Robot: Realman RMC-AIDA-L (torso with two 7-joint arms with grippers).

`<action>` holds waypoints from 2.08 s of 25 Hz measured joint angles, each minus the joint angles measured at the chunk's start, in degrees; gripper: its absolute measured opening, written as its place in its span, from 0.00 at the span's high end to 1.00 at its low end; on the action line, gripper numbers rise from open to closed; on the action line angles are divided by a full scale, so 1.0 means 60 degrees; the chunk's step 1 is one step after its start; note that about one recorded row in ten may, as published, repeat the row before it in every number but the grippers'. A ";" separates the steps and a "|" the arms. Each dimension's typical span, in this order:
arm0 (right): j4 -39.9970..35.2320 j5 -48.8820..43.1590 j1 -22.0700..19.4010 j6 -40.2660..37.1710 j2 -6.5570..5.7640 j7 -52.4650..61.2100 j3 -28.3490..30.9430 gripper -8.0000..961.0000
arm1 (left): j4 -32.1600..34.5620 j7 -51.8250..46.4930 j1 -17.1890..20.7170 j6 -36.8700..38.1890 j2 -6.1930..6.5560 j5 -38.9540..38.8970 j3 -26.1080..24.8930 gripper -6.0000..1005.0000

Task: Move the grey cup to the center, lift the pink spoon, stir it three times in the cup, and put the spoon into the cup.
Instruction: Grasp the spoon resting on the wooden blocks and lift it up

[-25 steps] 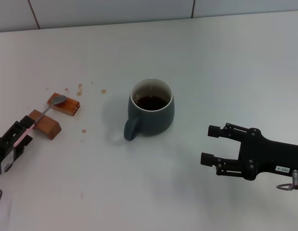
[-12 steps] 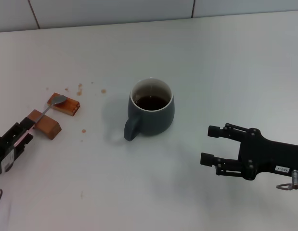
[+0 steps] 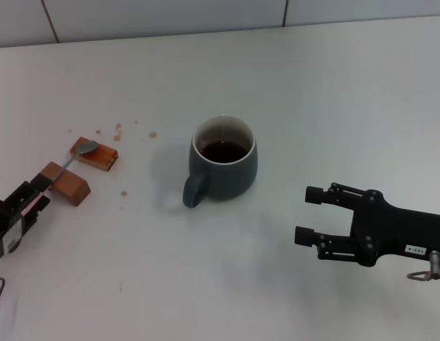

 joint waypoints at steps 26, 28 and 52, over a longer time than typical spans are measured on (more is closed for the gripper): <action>0.0006 0.0000 0.0026 0.0131 0.0000 0.0130 -0.0170 0.13 | -0.0015 -0.0211 -0.0023 -0.0313 -0.0007 0.0000 -0.0002 0.60; 0.0003 0.0000 0.0032 0.0131 0.0000 0.0133 -0.0170 0.13 | -0.0015 -0.0236 -0.0024 -0.0358 -0.0006 0.0000 0.0000 0.61; 0.0000 0.0000 0.0039 0.0137 0.0000 0.0132 -0.0168 0.13 | -0.0015 -0.0376 -0.0020 -0.0331 -0.0006 0.0000 -0.0048 0.70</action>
